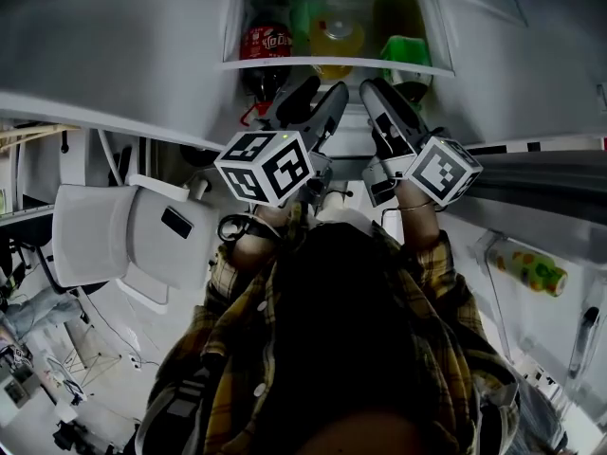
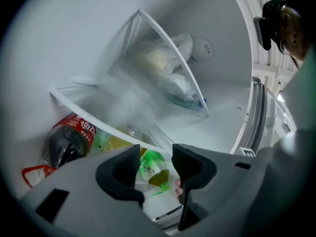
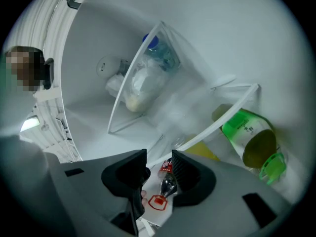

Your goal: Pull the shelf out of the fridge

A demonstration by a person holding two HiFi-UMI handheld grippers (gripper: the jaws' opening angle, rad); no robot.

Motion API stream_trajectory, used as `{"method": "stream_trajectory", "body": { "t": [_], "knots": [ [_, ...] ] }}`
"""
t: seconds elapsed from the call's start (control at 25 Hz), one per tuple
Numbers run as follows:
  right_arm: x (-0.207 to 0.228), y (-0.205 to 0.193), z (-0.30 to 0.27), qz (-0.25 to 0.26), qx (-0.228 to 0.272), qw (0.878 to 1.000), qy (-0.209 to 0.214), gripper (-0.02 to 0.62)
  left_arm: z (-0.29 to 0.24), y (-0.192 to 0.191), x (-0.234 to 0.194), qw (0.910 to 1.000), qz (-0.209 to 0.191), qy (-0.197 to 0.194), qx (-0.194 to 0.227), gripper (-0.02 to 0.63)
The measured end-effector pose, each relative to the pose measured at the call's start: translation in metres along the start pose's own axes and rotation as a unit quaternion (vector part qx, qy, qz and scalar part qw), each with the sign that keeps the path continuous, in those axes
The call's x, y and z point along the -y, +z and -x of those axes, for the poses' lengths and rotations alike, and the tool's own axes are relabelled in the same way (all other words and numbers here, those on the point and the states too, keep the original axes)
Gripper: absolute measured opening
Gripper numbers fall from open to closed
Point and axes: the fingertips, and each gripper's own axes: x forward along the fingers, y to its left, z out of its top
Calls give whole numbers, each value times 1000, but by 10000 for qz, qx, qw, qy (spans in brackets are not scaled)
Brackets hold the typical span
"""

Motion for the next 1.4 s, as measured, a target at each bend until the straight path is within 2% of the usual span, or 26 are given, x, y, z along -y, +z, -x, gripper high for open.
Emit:
{"method": "stream_trajectory", "body": {
  "t": [0.24,0.44,0.64,1.04,1.4],
  "knots": [
    [15,-6,-11,-676,17,9977,90,150,-14,-9,-18,9966,822,29,24,206],
    [31,-5,-21,-1246,94,9921,118,150,-28,-5,-27,9920,1256,19,117,206],
    [42,-1,-32,-1698,191,9851,180,149,-43,1,-31,9913,1296,34,210,206],
    [51,12,-62,-1993,373,9791,125,149,-61,25,-48,9869,1506,183,548,206],
    [58,28,-81,-2018,516,9781,-21,148,-71,39,-61,9813,1750,331,727,204]
  ]
}}
